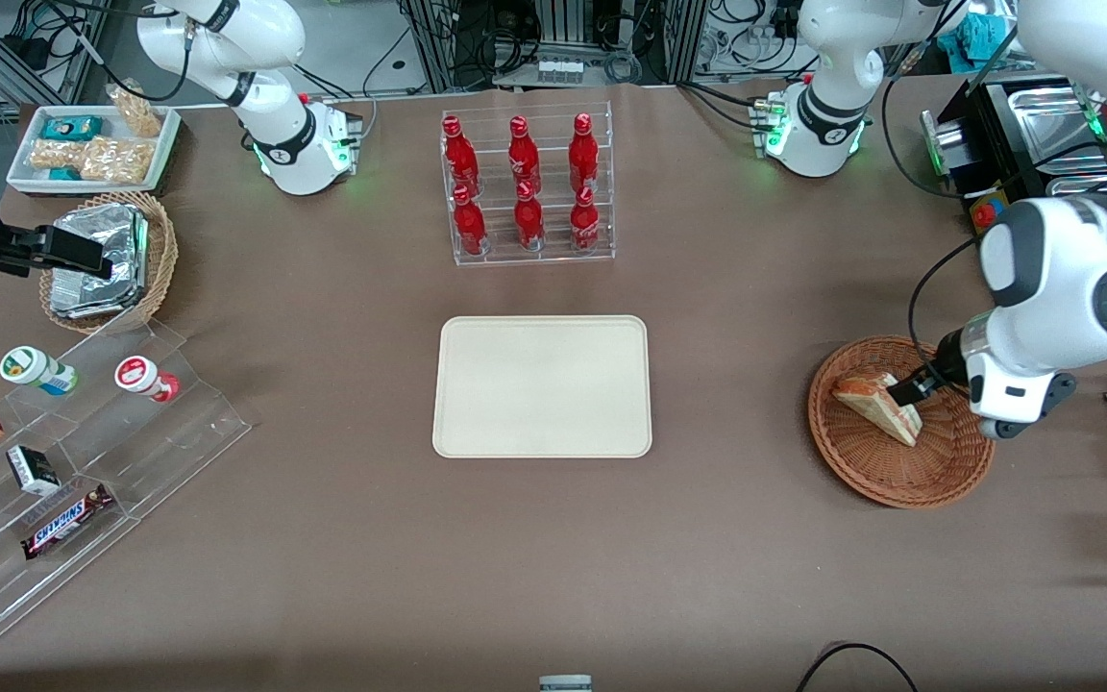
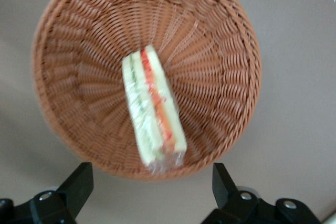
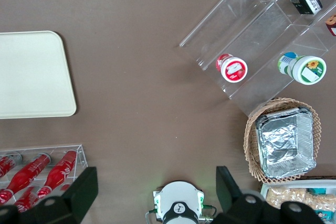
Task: Place sandwich from basket to tray
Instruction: 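Lower the left gripper and close it on the wrapped sandwich, then lift the sandwich and carry it over the cream tray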
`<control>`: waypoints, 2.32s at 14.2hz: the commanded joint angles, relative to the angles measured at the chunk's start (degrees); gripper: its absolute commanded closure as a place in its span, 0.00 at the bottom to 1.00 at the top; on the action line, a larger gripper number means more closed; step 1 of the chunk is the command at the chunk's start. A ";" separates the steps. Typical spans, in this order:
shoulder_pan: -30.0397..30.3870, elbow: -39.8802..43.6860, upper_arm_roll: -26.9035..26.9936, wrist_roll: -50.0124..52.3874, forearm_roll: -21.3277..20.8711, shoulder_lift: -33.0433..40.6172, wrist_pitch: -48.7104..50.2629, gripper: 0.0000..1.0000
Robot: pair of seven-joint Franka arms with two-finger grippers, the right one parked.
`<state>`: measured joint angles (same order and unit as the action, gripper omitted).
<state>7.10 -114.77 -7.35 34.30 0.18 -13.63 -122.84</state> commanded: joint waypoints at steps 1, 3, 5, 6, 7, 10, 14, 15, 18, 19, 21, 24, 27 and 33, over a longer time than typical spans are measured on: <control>0.11 -3.62 -0.13 2.43 0.09 -0.77 -5.91 0.00; 0.11 -4.94 -0.04 3.22 0.26 -1.57 -8.45 0.00; 0.11 -5.38 -0.04 4.89 0.26 -2.79 -9.69 0.00; 0.11 -5.47 -0.04 4.90 0.26 -3.32 -9.70 0.00; 0.11 -5.47 -0.04 4.98 0.26 -3.76 -9.70 0.00; 0.11 -5.47 -0.04 5.94 0.44 -5.34 -11.97 0.00; 0.11 -5.38 -0.04 8.58 0.44 -7.28 -13.74 0.13; 0.11 -5.38 -0.04 8.85 0.44 -7.28 -13.74 0.27; 0.11 -5.56 -0.04 8.94 0.44 -6.76 -13.74 0.69; 0.11 -5.47 -0.04 8.94 0.44 -6.32 -13.39 0.77; 0.11 -5.47 -0.04 8.42 0.35 -4.39 -12.95 0.85; -0.76 -4.16 -0.47 6.93 -0.09 -0.62 -7.26 0.86; -3.92 -4.06 -3.02 3.93 -0.09 3.16 -5.48 0.86; -24.02 2.60 -6.37 4.98 -0.27 -2.60 -5.65 0.85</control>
<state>-10.51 -116.74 -14.38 38.88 0.18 -11.69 -128.90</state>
